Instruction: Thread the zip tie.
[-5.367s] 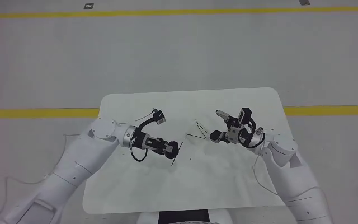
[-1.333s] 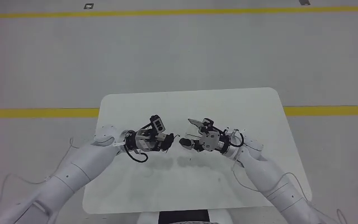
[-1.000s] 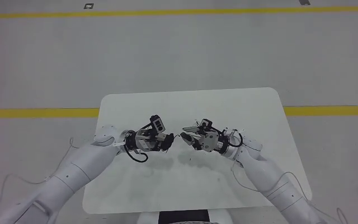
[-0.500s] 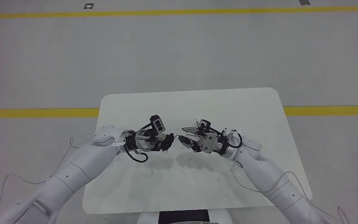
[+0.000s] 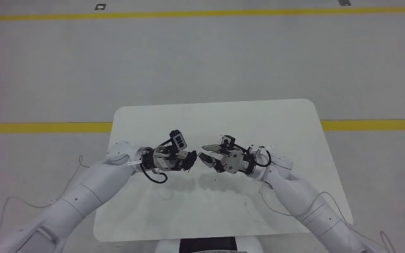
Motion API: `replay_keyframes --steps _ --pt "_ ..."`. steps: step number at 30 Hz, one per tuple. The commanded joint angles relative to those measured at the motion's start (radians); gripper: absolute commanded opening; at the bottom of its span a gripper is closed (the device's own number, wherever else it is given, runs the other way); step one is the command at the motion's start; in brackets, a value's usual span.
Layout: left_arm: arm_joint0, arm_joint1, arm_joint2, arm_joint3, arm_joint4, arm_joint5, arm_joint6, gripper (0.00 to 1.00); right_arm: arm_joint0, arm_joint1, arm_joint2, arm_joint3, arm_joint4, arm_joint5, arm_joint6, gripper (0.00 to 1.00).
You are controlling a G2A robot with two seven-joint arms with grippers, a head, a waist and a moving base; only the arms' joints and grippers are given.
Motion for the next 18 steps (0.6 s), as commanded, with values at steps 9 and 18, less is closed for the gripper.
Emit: replay_keyframes --steps 9,18 --pt "0.000 0.000 0.000 0.000 0.000 0.000 0.000 0.00 -0.001 0.001 0.000 -0.002 0.001 0.000 -0.002 0.00" --pt "0.000 0.000 0.000 0.000 0.000 0.000 0.000 0.00 -0.002 0.003 -0.001 0.000 -0.003 0.000 -0.001 0.00"
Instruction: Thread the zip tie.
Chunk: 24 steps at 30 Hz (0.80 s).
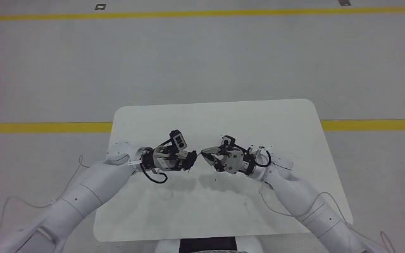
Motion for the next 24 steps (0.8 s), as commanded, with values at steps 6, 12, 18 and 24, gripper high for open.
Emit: replay_keyframes --steps 6,12,18,24 --pt "0.000 0.000 0.000 0.000 0.000 0.000 0.000 0.48 -0.002 0.002 0.005 -0.003 -0.003 0.000 0.003 0.00" --pt "0.000 0.000 0.000 0.000 0.000 0.000 0.000 1.00 -0.014 0.003 0.031 -0.012 -0.025 -0.019 -0.031 0.00" --pt "0.018 0.001 -0.015 -0.024 0.010 0.005 0.039 1.00 -0.029 0.003 0.056 -0.023 -0.057 -0.051 -0.064 0.00" --pt "0.042 0.006 -0.047 -0.039 0.032 0.013 0.042 1.00 -0.054 0.003 0.094 -0.044 -0.095 -0.131 -0.111 0.00"
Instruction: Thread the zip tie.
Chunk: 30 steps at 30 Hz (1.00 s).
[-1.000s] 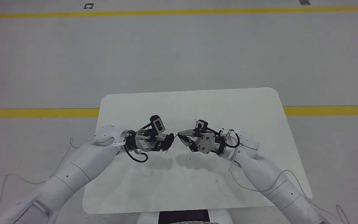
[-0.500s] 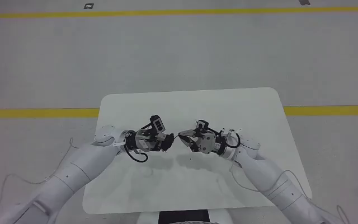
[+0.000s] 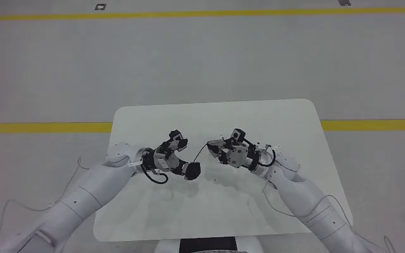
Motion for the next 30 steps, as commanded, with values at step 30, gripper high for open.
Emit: replay_keyframes --steps 30 --pt "0.088 0.021 -0.124 -0.091 0.301 -0.177 0.383 1.00 -0.100 -0.008 0.092 -0.084 -0.119 -0.210 -0.256 0.00"
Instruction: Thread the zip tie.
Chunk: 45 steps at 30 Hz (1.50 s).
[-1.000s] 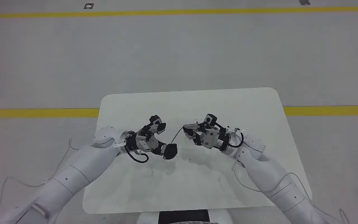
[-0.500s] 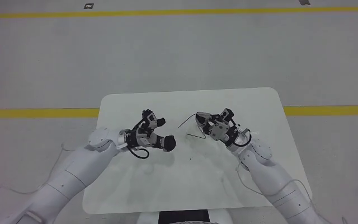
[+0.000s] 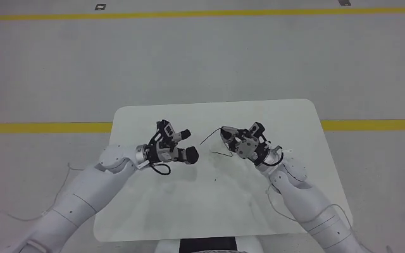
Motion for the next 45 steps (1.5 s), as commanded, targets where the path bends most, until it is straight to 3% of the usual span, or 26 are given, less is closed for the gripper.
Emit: replay_keyframes --steps 1,8,11,18,24,30,37,45 --pt "0.000 -0.003 0.000 0.005 0.034 -0.027 0.016 1.00 -0.007 -0.002 -0.006 -0.012 -0.052 -0.009 -0.029 0.00" --pt "-0.004 -0.025 0.019 0.038 0.057 -0.117 0.026 1.00 -0.036 -0.019 -0.041 -0.038 -0.078 -0.066 -0.100 0.00" --pt "-0.018 -0.030 0.018 0.038 0.129 -0.118 0.042 1.00 -0.037 -0.021 -0.044 -0.038 -0.076 -0.067 -0.097 0.00" --pt "-0.018 -0.030 0.018 0.038 0.129 -0.118 0.042 1.00 -0.037 -0.021 -0.044 -0.038 -0.076 -0.067 -0.097 0.00" --pt "-0.006 -0.042 0.020 0.039 0.072 -0.108 0.039 1.00 -0.041 -0.026 -0.072 -0.060 -0.209 -0.074 -0.131 0.00" --pt "-0.026 -0.057 0.031 0.066 0.093 -0.106 0.052 1.00 -0.046 -0.035 -0.081 -0.055 -0.195 -0.093 -0.108 0.00" --pt "-0.029 -0.058 0.032 0.065 0.108 -0.107 0.061 1.00 -0.047 -0.036 -0.078 -0.054 -0.204 -0.099 -0.111 0.00" --pt "-0.012 -0.062 0.021 0.040 0.129 -0.093 0.066 1.00 -0.065 -0.044 -0.075 -0.083 -0.286 -0.138 -0.207 0.00"
